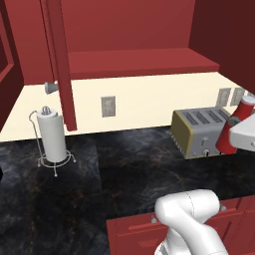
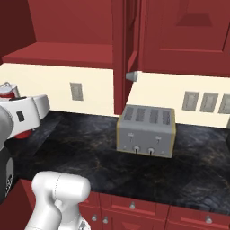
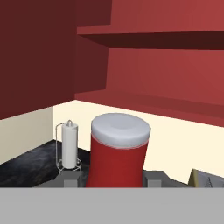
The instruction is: Take 2 condiments from the cabinet and move them on the counter near the stove.Make sure the condiments are lined up with each other, next to each other.
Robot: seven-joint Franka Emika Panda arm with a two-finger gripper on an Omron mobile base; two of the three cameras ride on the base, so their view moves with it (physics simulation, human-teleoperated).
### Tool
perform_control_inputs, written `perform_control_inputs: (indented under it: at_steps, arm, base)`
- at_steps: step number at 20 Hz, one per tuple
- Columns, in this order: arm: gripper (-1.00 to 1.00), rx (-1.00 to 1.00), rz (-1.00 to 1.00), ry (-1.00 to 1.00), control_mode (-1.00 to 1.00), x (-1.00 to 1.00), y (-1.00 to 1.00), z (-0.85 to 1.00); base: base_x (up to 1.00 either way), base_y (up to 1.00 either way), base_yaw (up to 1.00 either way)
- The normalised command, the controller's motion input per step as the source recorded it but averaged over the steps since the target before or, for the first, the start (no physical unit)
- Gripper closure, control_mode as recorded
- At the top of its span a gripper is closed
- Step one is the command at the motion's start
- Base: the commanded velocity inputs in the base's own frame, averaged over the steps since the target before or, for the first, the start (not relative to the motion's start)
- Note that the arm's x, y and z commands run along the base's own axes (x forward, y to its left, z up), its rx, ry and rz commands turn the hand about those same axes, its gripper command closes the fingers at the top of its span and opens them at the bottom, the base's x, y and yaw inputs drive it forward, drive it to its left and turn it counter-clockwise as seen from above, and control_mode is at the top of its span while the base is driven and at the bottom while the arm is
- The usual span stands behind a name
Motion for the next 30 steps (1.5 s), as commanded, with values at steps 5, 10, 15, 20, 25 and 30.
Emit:
perform_control_inputs:
  at_steps: [5, 10, 15, 20, 25, 30]
  arm:
    - [1.00, 0.00, 0.00, 0.00, 1.00, 0.00, 0.00, 0.00]
    - [1.00, 0.00, 0.00, 0.00, 1.00, 0.00, 0.00, 0.00]
    - [1.00, 0.00, 0.00, 0.00, 1.00, 0.00, 0.00, 0.00]
    - [1.00, 0.00, 0.00, 0.00, 1.00, 0.00, 0.00, 0.00]
    - [1.00, 0.00, 0.00, 0.00, 1.00, 0.00, 0.00, 0.00]
    - [1.00, 0.00, 0.00, 0.00, 1.00, 0.00, 0.00, 0.00]
  base:
    - [0.02, -0.44, 0.10]
    - [-0.19, -0.53, 0.02]
    - [-0.84, -0.13, 0.03]
    - [-1.00, -0.06, 0.16]
    - [-0.99, 0.00, 0.29]
    - [-0.85, -0.08, 0.37]
